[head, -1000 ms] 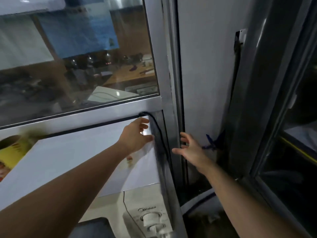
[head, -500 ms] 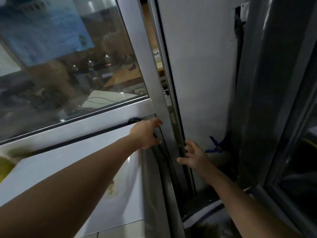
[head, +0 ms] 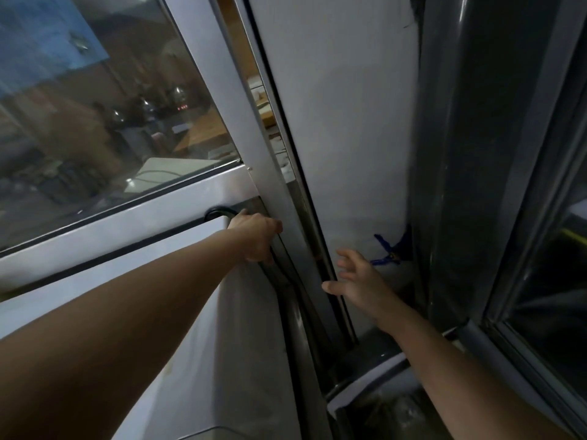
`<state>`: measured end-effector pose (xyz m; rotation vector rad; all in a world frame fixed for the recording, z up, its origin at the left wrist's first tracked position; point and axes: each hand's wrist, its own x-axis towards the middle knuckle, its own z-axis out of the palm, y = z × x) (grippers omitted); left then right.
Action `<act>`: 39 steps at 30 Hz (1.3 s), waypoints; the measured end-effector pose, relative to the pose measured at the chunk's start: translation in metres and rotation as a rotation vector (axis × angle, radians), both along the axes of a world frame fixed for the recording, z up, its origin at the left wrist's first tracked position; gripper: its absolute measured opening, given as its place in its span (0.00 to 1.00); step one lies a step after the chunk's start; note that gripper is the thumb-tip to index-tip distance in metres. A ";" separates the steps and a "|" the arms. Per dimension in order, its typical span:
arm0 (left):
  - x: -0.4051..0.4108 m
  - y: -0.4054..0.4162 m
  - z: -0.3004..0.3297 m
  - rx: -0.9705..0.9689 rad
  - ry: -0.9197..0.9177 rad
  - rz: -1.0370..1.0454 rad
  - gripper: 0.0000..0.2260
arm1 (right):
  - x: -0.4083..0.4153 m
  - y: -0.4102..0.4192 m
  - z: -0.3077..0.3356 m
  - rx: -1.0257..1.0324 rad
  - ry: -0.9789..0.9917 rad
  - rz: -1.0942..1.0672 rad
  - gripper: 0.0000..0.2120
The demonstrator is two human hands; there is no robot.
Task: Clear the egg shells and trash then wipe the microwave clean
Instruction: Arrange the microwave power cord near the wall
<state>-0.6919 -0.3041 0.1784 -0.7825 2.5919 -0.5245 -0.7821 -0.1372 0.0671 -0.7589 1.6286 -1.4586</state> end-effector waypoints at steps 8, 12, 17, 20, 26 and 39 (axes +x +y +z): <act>0.004 -0.006 -0.001 -0.031 -0.026 -0.004 0.32 | 0.002 -0.004 -0.009 0.005 -0.001 0.016 0.35; 0.012 -0.007 0.012 0.025 0.093 -0.010 0.33 | 0.006 -0.016 -0.009 -0.006 -0.017 0.023 0.35; 0.018 -0.005 0.025 0.000 0.110 -0.049 0.33 | 0.014 -0.055 -0.009 -0.006 0.005 0.037 0.34; 0.023 -0.005 0.029 -0.004 0.115 -0.060 0.32 | 0.018 -0.082 -0.017 -0.001 -0.020 0.063 0.34; 0.036 -0.010 0.032 -0.007 0.168 -0.099 0.31 | 0.024 -0.120 -0.045 0.027 -0.068 0.107 0.34; 0.046 -0.018 0.030 0.049 0.245 -0.070 0.31 | 0.020 -0.120 -0.073 0.083 -0.008 0.203 0.15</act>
